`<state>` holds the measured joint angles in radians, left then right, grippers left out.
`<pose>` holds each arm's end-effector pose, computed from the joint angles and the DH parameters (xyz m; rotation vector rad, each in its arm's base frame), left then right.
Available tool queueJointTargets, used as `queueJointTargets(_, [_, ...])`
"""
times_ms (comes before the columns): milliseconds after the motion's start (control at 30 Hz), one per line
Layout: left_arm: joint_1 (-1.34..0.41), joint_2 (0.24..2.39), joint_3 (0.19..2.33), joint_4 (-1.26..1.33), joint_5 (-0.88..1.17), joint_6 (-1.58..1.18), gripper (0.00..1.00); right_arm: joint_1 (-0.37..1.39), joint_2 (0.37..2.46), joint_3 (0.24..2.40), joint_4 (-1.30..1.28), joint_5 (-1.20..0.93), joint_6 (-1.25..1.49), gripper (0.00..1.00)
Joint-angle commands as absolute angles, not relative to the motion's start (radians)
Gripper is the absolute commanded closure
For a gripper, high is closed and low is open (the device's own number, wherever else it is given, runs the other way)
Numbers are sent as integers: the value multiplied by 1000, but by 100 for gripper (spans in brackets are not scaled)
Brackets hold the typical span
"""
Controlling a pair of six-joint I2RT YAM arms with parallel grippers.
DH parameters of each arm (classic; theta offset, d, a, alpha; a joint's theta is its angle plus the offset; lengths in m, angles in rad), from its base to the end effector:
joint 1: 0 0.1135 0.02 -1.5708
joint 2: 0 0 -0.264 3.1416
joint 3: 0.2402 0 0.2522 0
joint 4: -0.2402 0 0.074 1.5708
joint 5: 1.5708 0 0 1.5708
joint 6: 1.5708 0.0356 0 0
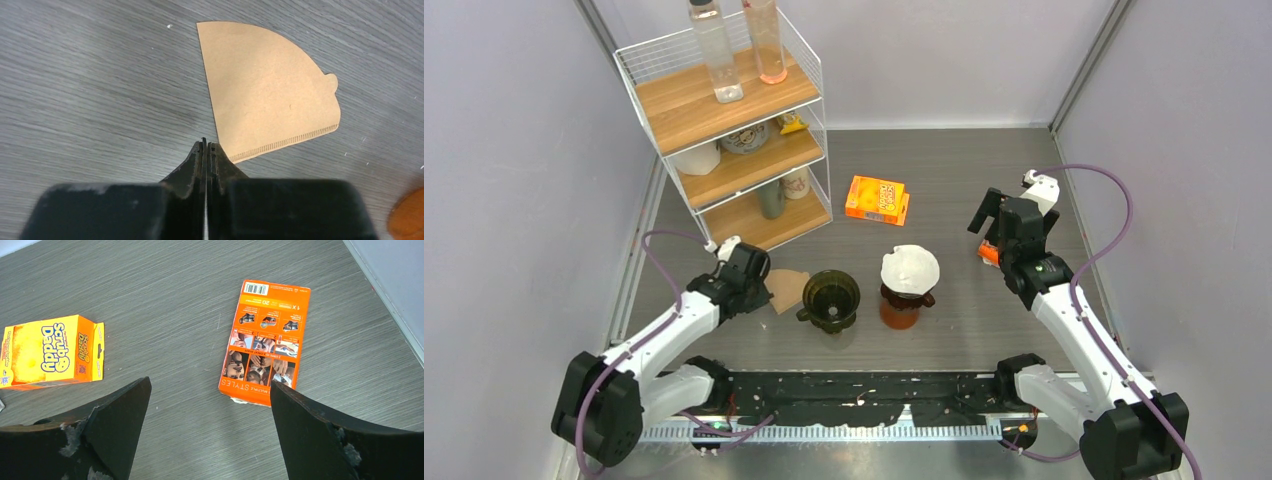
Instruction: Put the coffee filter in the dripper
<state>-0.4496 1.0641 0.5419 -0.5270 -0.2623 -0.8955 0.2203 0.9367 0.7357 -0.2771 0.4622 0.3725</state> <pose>0.1734 -0.0734 0.1802 -0.6565 2.4864 -0.1621 0.2080 0.0303 0.2874 0.4322 1.9491 -0.0937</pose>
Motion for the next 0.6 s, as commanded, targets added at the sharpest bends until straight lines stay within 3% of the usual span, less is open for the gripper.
queueJointTargets(0, [-451,1026,570,-528,-258,-822,77,215,936,740,-253,483,382,5])
queueJointTargets(33, [-451,1032,568,-500,-217,-802,54,216,937,740,-253,482,382,5])
queueJointTargets(133, [-452,1068,565,-406,-107,-746,7,215,938,742,-253,477,383,5])
queueJointTargets(167, [-453,1096,575,-403,-101,-737,2,216,937,741,-253,475,382,4])
queueJointTargets(333, [-457,1211,630,-465,-130,-719,1,216,926,737,-253,479,383,5])
queueJointTargets(567, [-533,1319,720,-529,-249,-723,12,216,931,738,-253,477,383,4])
